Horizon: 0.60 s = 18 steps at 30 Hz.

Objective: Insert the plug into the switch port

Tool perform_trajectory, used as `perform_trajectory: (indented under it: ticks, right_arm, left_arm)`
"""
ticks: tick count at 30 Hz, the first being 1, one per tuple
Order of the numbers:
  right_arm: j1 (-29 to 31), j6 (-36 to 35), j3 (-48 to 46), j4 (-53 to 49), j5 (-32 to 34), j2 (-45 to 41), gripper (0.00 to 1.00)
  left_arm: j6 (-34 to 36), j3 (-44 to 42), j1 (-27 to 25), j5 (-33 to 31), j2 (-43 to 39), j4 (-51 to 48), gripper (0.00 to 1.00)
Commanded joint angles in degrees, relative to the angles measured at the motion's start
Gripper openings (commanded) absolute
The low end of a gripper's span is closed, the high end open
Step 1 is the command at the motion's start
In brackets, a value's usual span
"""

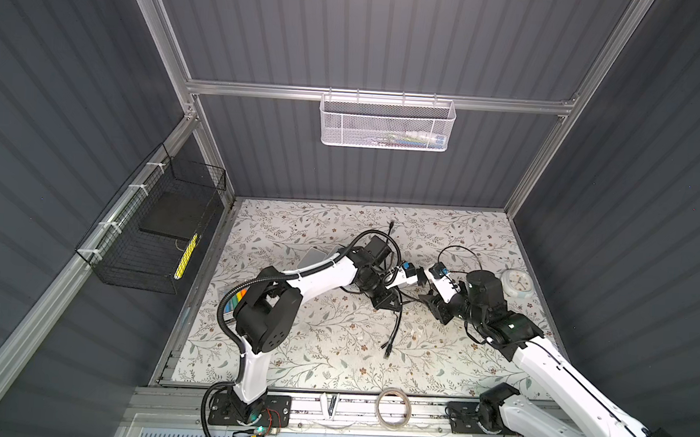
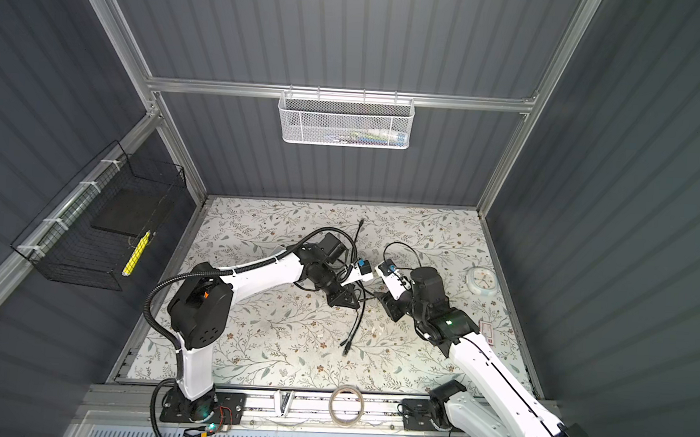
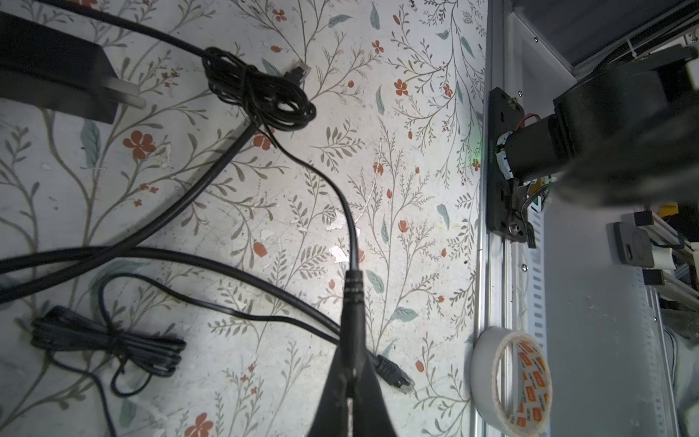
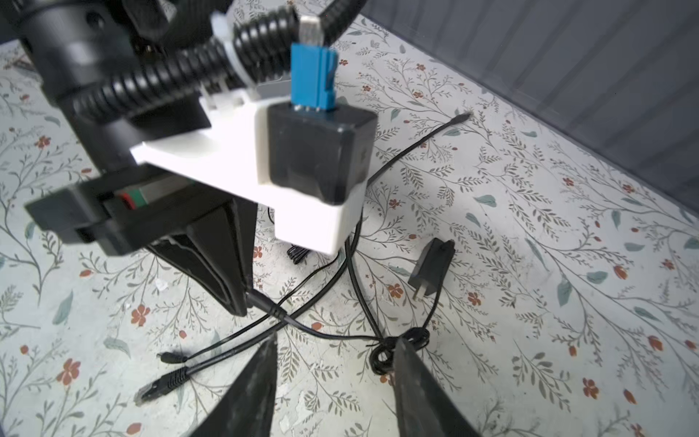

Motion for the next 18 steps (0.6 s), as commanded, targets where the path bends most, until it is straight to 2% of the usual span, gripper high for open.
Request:
perform_trajectory:
  ticks: [1, 6, 11, 18]
  right_arm:
    - [1.14, -7.79, -0.2, -0.45, -1.97, -0.81, 0.5]
    - [2.64, -9.12, -3.27, 3.83, -5.21, -1.82, 0.49]
    - [4.22, -11.45, -3.5, 2.98, -4.25, -0.38, 0.49]
    - [5.8, -13.8, -3.17, 4.74, -3.21, 1.45, 0.47]
  left_arm:
    - [3.73, 0.37, 0.58, -0.46, -2.97, -4.5, 0.0]
    - [4.51, -0.91, 1.54, 1.59, -4.38, -3.57, 0.0]
    - [5.34, -2.07, 2.59, 5.22, -5.42, -2.5, 0.0]
    - [6.83, -0.86, 2.72, 7.04, -4.29, -5.06, 0.0]
